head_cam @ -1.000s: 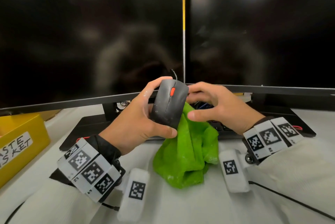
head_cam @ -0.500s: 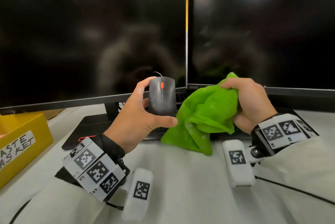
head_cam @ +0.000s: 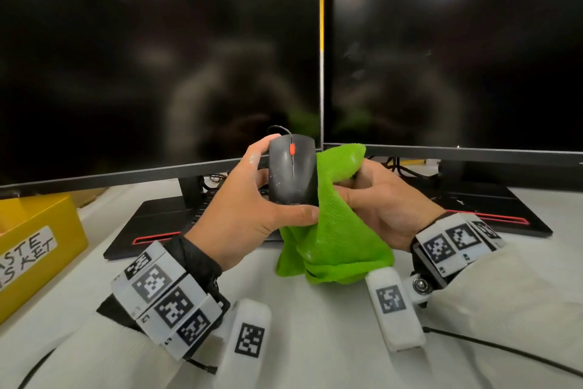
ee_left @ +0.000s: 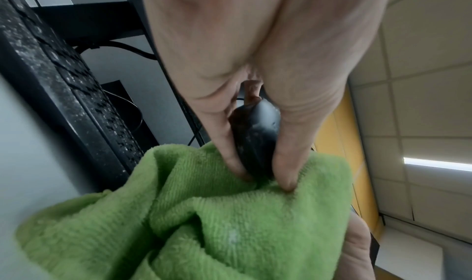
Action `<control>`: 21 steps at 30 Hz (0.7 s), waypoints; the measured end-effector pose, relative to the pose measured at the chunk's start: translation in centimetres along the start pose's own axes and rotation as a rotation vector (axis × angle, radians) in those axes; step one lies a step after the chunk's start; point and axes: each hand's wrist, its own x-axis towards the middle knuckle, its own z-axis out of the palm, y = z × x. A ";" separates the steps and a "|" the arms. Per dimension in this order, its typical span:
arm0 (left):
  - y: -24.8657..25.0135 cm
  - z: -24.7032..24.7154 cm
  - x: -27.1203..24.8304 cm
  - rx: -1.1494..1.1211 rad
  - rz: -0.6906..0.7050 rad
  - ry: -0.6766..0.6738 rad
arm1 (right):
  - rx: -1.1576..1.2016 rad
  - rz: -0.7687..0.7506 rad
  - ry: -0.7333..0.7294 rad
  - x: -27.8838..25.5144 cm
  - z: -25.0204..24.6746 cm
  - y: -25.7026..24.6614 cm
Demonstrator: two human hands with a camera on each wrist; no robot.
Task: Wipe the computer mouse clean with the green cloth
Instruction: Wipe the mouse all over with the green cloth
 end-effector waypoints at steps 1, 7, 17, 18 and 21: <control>-0.1 0.2 -0.1 0.007 0.007 0.009 | -0.039 -0.015 -0.013 -0.1 0.0 0.0; -0.1 0.4 -0.4 0.098 0.027 -0.081 | -0.269 -0.115 0.102 0.5 0.8 0.5; 0.4 0.2 -0.4 0.156 0.054 -0.134 | -0.118 -0.122 0.165 0.7 0.0 0.5; 0.4 0.1 -0.4 0.155 0.055 -0.123 | -0.131 -0.118 0.124 0.7 -0.1 0.7; 0.1 0.2 -0.5 0.200 0.078 -0.128 | -0.294 -0.106 0.084 0.9 0.5 1.2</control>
